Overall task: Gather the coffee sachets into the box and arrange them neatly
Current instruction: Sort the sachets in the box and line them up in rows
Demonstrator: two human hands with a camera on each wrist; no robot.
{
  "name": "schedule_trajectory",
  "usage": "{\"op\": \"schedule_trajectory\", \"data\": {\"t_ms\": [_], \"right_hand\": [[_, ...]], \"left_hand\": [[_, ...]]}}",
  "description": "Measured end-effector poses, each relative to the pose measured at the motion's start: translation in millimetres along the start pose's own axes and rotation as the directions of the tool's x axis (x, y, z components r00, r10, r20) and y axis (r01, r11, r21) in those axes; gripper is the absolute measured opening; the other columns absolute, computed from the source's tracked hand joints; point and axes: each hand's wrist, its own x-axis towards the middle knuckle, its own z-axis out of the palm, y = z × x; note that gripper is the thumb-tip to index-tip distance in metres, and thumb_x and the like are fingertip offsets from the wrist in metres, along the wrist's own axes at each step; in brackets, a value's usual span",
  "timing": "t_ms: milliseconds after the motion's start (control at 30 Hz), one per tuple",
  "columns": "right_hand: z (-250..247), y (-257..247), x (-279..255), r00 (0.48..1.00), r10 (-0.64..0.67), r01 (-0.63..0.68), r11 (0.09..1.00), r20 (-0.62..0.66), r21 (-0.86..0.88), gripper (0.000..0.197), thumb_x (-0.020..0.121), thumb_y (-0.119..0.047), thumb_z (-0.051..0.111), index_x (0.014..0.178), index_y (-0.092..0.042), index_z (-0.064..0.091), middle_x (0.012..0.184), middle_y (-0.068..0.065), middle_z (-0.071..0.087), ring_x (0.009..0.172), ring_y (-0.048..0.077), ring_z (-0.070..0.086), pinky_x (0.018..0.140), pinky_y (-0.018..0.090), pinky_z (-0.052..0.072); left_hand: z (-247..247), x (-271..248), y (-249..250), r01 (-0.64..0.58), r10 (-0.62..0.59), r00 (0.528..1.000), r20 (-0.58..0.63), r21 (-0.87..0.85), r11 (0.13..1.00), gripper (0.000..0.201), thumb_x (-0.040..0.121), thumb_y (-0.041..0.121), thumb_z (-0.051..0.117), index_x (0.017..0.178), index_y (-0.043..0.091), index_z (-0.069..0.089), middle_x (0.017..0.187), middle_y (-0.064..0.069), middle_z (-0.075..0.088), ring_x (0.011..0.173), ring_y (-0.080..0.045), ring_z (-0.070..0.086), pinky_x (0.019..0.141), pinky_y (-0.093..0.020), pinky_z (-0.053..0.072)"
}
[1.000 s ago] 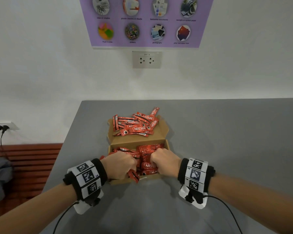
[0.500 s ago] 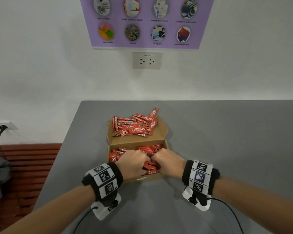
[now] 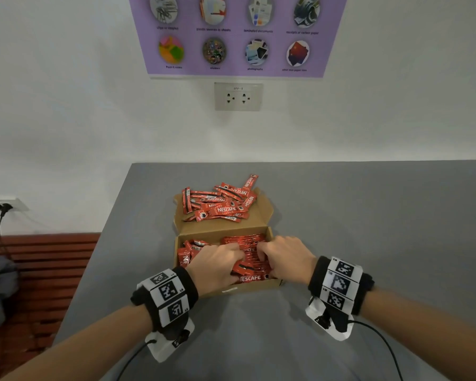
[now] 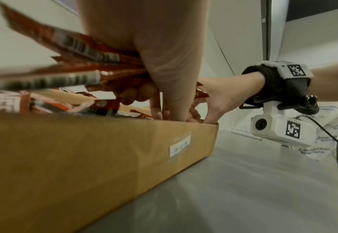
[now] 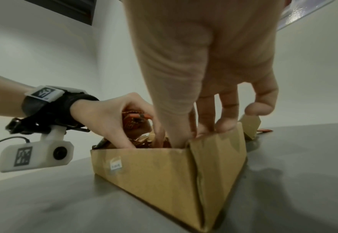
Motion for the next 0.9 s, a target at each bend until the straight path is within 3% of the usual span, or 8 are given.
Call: {"op": "schedule_trajectory", "data": {"t_ms": [167,267,400,467,567,700,800,900], "right_hand": [[0,-4,1,1.000,0.006,-0.007,0.998,-0.011,-0.056,0.014,0.080,-0.012,0.061,0.093,-0.017,0.059,0.096,0.001,0.064,0.093,0.023,0.058,0.078,0.033,0.029],[1,-4,2,1.000,-0.011,0.010,0.998,-0.013,-0.066,0.014,0.080,-0.012,0.060,0.093,-0.017,0.060,0.093,0.000,0.065,0.090,0.024,0.059,0.075,0.033,0.027],[-18,11,2,1.000,-0.026,0.026,0.989,-0.007,0.147,0.032,0.078,-0.032,0.071,0.104,-0.020,0.058,0.092,-0.005,0.068,0.087,0.014,0.060,0.073,0.028,0.039],[-29,16,4,0.997,-0.037,0.056,0.953,-0.070,0.299,0.030,0.083,-0.034,0.068,0.106,-0.018,0.058,0.090,-0.004,0.069,0.083,0.011,0.062,0.073,0.027,0.046],[-34,14,13,0.971,-0.026,0.117,0.918,-0.238,0.379,0.027,0.091,-0.035,0.057,0.111,-0.016,0.055,0.094,-0.003,0.067,0.079,0.009,0.061,0.074,0.027,0.050],[-27,-11,26,0.926,-0.057,0.278,0.772,-0.374,0.572,0.033,0.095,-0.036,0.050,0.115,-0.011,0.055,0.100,0.001,0.065,0.082,0.008,0.061,0.075,0.023,0.050],[-19,-25,30,0.906,0.043,0.281,0.683,-0.421,0.675,0.023,0.093,-0.028,0.055,0.106,-0.009,0.055,0.083,0.003,0.067,0.069,0.005,0.059,0.067,0.022,0.047],[-20,-29,31,0.915,0.084,0.244,0.661,-0.394,0.709,0.015,0.091,-0.029,0.059,0.094,-0.016,0.052,0.071,-0.004,0.068,0.064,-0.001,0.061,0.065,0.014,0.044]], "left_hand": [[-2,2,2,0.001,-0.002,0.999,0.039,0.011,1.000,0.031,0.088,0.035,0.055,0.110,0.014,0.061,0.115,0.002,0.058,0.100,-0.018,0.058,0.086,-0.032,0.047],[-4,3,3,0.011,-0.011,0.999,0.050,-0.008,1.000,0.027,0.087,0.035,0.054,0.104,0.015,0.063,0.110,0.002,0.059,0.095,-0.018,0.059,0.083,-0.032,0.048],[-28,1,-3,0.078,-0.119,0.985,-0.125,-0.291,0.954,0.011,0.092,0.018,0.051,0.099,0.020,0.059,0.099,0.006,0.058,0.083,-0.007,0.055,0.070,-0.016,0.044],[-44,4,-9,0.089,-0.264,0.924,-0.277,-0.516,0.852,0.017,0.095,0.010,0.047,0.105,0.017,0.057,0.084,0.008,0.056,0.066,-0.003,0.050,0.057,-0.015,0.042],[-58,14,-11,-0.030,-0.406,0.781,-0.475,-0.678,0.735,0.020,0.097,0.022,0.044,0.104,0.010,0.059,0.062,0.006,0.049,0.049,-0.005,0.040,0.048,-0.018,0.036],[-61,24,3,-0.208,-0.505,0.701,-0.503,-0.822,0.531,0.019,0.097,0.017,0.046,0.095,0.001,0.057,0.056,0.002,0.049,0.046,-0.005,0.046,0.052,-0.017,0.043],[-57,27,9,-0.297,-0.589,0.645,-0.487,-0.870,0.394,0.015,0.096,0.012,0.049,0.084,0.003,0.053,0.055,0.000,0.050,0.048,-0.006,0.050,0.058,-0.016,0.046],[-51,26,9,-0.321,-0.654,0.609,-0.449,-0.893,0.314,0.020,0.096,0.013,0.047,0.084,-0.001,0.054,0.063,-0.004,0.056,0.056,-0.003,0.056,0.064,-0.012,0.047]]}}
